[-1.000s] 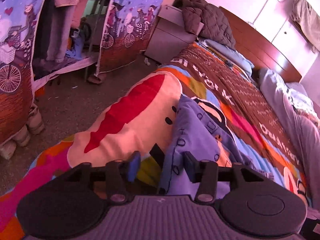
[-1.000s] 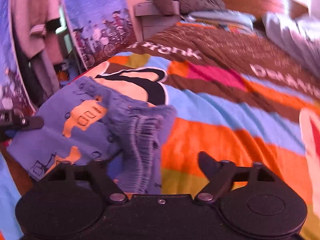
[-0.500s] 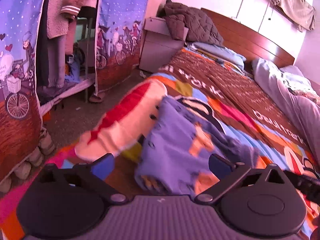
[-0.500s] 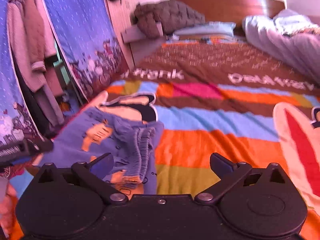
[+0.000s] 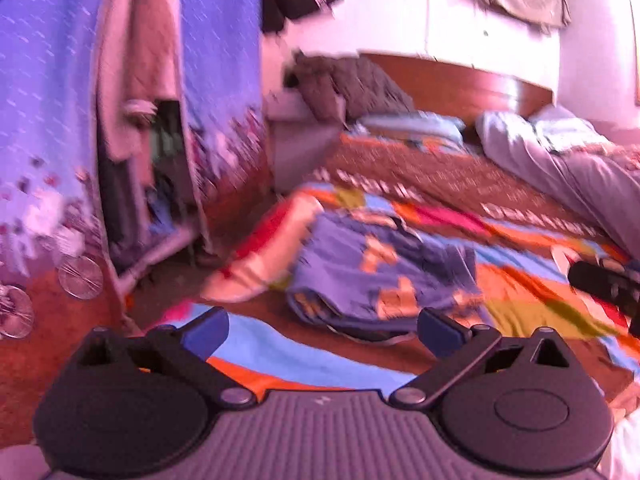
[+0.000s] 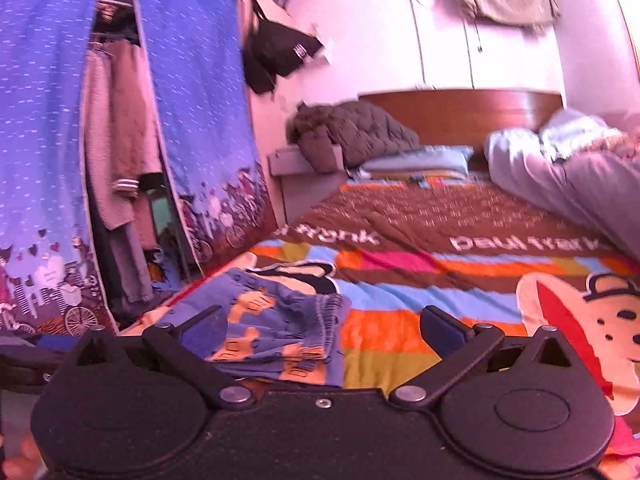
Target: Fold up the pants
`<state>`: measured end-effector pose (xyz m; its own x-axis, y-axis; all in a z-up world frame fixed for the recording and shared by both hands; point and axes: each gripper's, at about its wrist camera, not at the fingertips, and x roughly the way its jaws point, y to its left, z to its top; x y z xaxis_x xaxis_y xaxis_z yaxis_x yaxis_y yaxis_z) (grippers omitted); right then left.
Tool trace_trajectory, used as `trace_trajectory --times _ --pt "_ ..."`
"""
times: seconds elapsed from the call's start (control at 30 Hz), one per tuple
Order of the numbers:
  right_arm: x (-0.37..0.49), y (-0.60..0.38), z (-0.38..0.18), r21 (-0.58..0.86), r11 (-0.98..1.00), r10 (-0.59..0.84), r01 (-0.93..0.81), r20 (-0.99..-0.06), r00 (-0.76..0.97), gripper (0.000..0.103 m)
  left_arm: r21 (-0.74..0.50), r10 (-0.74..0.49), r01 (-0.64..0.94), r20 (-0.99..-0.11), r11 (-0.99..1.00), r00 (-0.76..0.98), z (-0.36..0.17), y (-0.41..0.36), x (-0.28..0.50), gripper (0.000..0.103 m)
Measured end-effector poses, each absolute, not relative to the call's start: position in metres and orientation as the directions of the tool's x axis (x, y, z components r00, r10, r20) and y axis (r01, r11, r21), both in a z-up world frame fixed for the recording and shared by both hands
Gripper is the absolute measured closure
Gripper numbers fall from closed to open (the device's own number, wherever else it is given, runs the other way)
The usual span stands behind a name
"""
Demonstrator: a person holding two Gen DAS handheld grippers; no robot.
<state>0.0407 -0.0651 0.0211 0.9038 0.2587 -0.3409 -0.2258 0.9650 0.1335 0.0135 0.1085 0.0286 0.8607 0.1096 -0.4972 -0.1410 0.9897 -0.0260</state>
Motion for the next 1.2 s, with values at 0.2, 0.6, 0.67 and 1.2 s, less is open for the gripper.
trace_trajectory --times 0.2,0.6,0.67,1.2 --pt "0.014 -0.065 0.029 0.162 0.958 0.279 -0.237 -0.328 0.903 0.001 -0.067 0.120 -0.177 -0.503 0.982 0.856 0.035 0.113 -0.009 0.000" --pt "-0.003 -0.058 0.020 0.187 0.943 0.327 -0.274 -0.380 0.866 0.001 -0.156 0.129 -0.242 -0.520 0.958 0.844 0.022 0.129 -0.023 0.000" --pt "-0.003 -0.057 0.020 0.183 0.944 0.326 -0.275 -0.380 0.866 0.001 -0.162 0.128 -0.246 -0.526 0.956 0.841 0.021 0.130 -0.021 0.000" --pt "0.006 -0.061 0.009 0.205 0.948 0.309 -0.242 -0.425 0.851 0.001 -0.155 0.132 -0.248 -0.529 0.956 0.839 0.016 0.129 -0.020 0.000"
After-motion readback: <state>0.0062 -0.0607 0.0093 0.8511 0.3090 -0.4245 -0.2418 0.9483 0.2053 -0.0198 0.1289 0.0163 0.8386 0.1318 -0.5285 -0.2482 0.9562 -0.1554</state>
